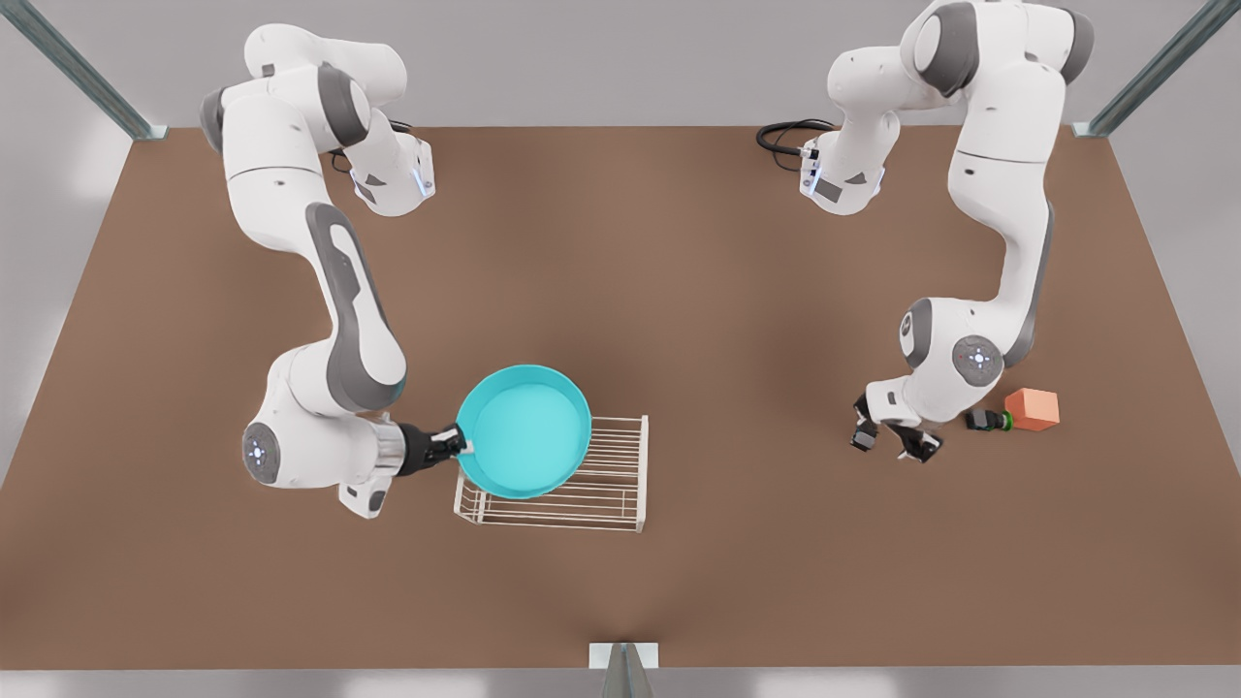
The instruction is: Place the plate on the shelf with right arm and place the red button switch in the plate with left arm
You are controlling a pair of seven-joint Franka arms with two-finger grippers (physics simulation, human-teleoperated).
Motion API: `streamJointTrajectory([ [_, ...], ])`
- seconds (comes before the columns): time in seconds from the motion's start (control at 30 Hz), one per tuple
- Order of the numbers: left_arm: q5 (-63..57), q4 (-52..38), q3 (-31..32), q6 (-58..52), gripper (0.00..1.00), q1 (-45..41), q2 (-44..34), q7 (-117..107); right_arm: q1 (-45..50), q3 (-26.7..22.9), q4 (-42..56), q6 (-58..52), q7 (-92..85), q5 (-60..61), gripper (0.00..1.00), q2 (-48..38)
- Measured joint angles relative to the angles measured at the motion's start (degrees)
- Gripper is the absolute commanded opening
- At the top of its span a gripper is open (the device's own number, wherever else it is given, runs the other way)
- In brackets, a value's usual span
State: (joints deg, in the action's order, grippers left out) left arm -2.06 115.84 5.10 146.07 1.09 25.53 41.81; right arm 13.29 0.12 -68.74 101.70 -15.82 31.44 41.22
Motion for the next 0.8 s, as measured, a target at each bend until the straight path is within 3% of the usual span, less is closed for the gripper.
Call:
streamJointTrajectory([
  [0.3, 0.2, 6.1, -0.2, 8.3, 1.0, 1.0, 2.1, -0.9, 3.7, -2.0, 0.3, 5.8, 4.5, 2.8, 0.25, 2.6],
  [0.33, 0.3, 7.1, -0.2, 9.3, 1.0, 0.7, 2.2, -1.4, 3.8, -2.3, 0.3, 6.2, 4.9, 2.8, 0.29, 2.7],
  [0.37, 0.3, 7.5, -0.1, 10.1, 1.0, 0.6, 2.3, -1.8, 3.9, -2.4, 0.3, 6.6, 5.3, 2.8, 0.85, 2.8],
  [0.4, 0.3, 7.7, -0.1, 10.9, 1.0, 0.5, 2.3, -2.2, 3.9, -2.4, 0.2, 7.0, 5.6, 2.8, 1.0, 2.8],
  [0.5, 0.1, 7.4, -0.2, 12.5, 1.0, 0.5, 2.6, -3.2, 3.9, -3.0, 0.2, 7.5, 6.6, 3.0, 1.0, 1.7],
  [0.63, 0.0, 7.4, -0.3, 13.7, 1.0, 0.7, 3.3, -4.4, 3.8, -8.5, -1.4, 2.1, 7.7, 1.4, 1.0, -9.8],
  [0.73, -0.1, 7.4, -0.5, 14.2, 1.0, 0.9, 3.8, -5.1, 4.0, -12.5, -6.1, -3.9, 7.3, -10.8, 1.0, -18.0],
  [0.8, -0.1, 7.3, -0.6, 14.4, 1.0, 1.0, 4.4, -5.5, 3.6, -14.9, -15.6, -4.0, 6.6, -19.3, 1.0, -21.9],
])
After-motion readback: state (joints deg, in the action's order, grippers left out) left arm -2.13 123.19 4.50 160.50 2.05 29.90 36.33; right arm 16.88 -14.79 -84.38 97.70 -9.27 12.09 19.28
